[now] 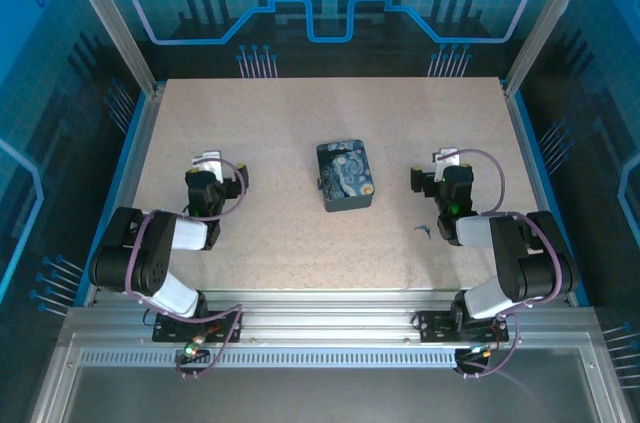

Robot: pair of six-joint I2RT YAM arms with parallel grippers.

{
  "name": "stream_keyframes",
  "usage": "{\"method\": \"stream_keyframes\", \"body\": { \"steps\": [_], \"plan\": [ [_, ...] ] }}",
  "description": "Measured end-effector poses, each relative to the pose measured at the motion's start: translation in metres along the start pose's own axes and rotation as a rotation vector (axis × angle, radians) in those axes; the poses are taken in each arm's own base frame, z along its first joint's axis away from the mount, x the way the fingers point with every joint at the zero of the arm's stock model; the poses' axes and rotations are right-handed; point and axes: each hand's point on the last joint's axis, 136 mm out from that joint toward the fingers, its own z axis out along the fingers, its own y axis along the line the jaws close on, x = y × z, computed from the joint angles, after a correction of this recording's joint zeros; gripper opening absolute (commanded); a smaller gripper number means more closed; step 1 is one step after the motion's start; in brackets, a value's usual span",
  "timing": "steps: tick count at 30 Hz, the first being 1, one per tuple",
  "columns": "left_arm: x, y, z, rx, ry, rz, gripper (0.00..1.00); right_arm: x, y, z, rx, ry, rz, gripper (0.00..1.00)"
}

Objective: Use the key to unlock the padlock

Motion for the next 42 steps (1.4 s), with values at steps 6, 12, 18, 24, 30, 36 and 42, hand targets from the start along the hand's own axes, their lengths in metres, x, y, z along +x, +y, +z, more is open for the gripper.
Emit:
{"method": "stream_keyframes", "body": {
  "steps": [6, 12, 18, 24, 30, 36, 42],
  "plan": [
    [0.0, 0.0, 0.0, 0.0, 0.0, 0.0, 0.99, 0.0, 0.0, 0.0, 0.0, 0.0, 0.0, 1.0],
    [0.0, 0.0, 0.0, 0.0, 0.0, 0.0, 0.99, 0.0, 0.0, 0.0, 0.0, 0.0, 0.0, 1.0],
    [0.001, 0.001, 0.0, -0.003, 0.005, -0.001, 0.99, 0.001, 0.0, -0.001, -0.003, 0.006, -0.001, 1.0],
    [-0.033, 0.003, -0.007, -0.03, 0.007, -0.009, 0.99, -0.023, 0.001, -0.006, -0.005, 0.04, -0.005, 1.0],
    [-0.089, 0.0, -0.017, -0.026, -0.044, -0.127, 0.99, -0.078, 0.0, -0.027, -0.034, -0.037, 0.086, 1.0],
    [-0.09, -0.008, -0.029, 0.037, 0.038, -0.341, 0.99, -0.103, 0.007, -0.037, -0.144, 0.08, 0.366, 1.0],
    [-0.078, -0.04, -0.043, 0.198, 0.2, -0.446, 0.99, -0.131, 0.043, -0.023, -0.332, 0.205, 0.477, 1.0]
  ]
}}
